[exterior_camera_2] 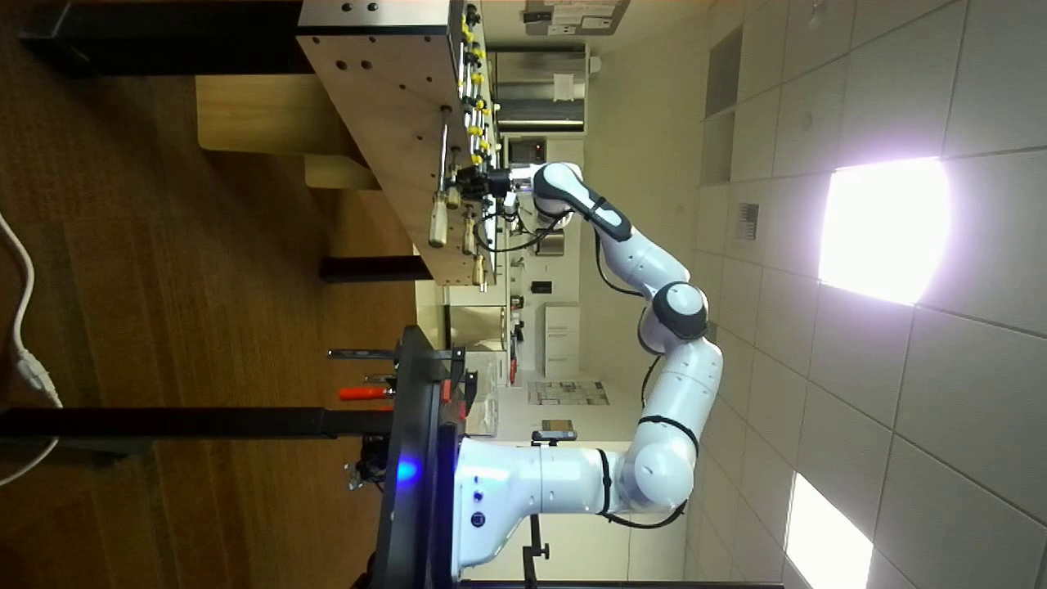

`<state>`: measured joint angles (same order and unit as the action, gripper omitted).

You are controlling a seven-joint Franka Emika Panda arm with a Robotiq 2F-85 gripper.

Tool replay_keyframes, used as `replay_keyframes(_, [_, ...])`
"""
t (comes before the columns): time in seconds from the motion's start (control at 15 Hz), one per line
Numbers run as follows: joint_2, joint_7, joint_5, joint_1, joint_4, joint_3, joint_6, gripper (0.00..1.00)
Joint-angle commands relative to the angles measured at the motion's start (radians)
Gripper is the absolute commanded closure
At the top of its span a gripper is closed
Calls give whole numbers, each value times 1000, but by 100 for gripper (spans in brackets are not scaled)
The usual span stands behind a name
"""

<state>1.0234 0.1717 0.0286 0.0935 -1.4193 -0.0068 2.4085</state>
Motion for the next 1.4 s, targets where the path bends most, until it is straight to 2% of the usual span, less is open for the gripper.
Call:
replay_keyframes(0.0, [-160,-76,-27,-18,-229,14,106,86])
replay_keyframes(0.4, [-271,-96,-27,-23,-448,14,269,86])
replay_keyframes(1.33, [-473,-72,-16,1,-905,16,558,86])
